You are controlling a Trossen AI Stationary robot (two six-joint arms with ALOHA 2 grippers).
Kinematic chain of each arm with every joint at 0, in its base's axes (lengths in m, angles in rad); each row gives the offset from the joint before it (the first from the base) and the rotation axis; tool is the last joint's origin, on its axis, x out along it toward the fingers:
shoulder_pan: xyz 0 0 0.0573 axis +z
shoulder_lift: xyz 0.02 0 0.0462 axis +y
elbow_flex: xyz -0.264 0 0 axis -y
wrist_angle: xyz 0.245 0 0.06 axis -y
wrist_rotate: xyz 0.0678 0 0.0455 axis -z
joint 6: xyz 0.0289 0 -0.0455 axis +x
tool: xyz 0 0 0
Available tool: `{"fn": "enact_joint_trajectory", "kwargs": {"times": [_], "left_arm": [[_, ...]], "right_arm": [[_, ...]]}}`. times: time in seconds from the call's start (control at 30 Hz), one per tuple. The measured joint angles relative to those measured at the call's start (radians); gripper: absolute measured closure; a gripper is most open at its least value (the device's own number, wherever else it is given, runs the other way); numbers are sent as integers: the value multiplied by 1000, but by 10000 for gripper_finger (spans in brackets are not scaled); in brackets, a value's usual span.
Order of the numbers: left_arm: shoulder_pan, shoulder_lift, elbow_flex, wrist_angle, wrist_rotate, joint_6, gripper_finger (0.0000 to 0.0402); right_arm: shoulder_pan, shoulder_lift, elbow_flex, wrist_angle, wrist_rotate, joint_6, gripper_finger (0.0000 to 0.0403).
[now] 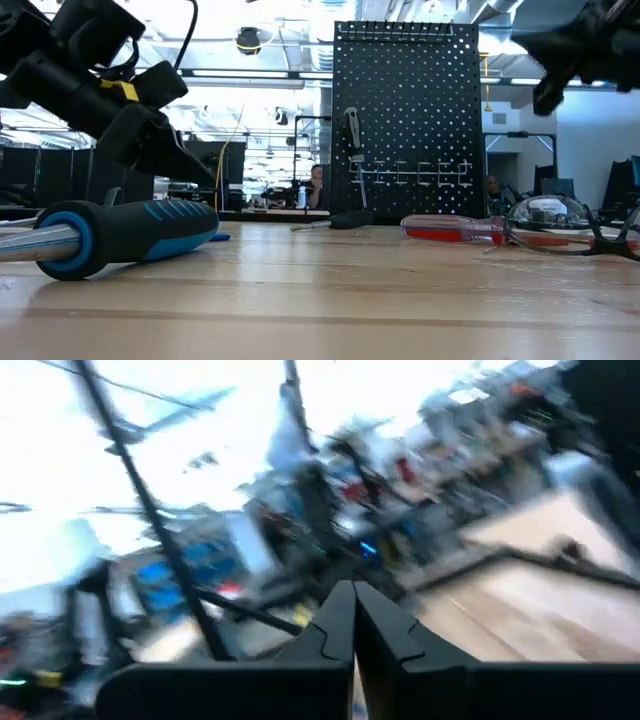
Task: Hang tools onto peg board
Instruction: Hang the right red screwdriver on the pegboard
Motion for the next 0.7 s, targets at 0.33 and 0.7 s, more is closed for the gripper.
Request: {"fn": "enact_joint_trajectory", "kwargs": {"times": [0.33, 0.7], "left_arm": [[0, 0, 0, 93, 0, 23, 265], [0, 0, 0, 98, 1, -16, 265]], "right_arm": [[154, 310, 66, 123, 49, -108, 289], [215, 741, 311, -87, 164, -44, 166]]}}
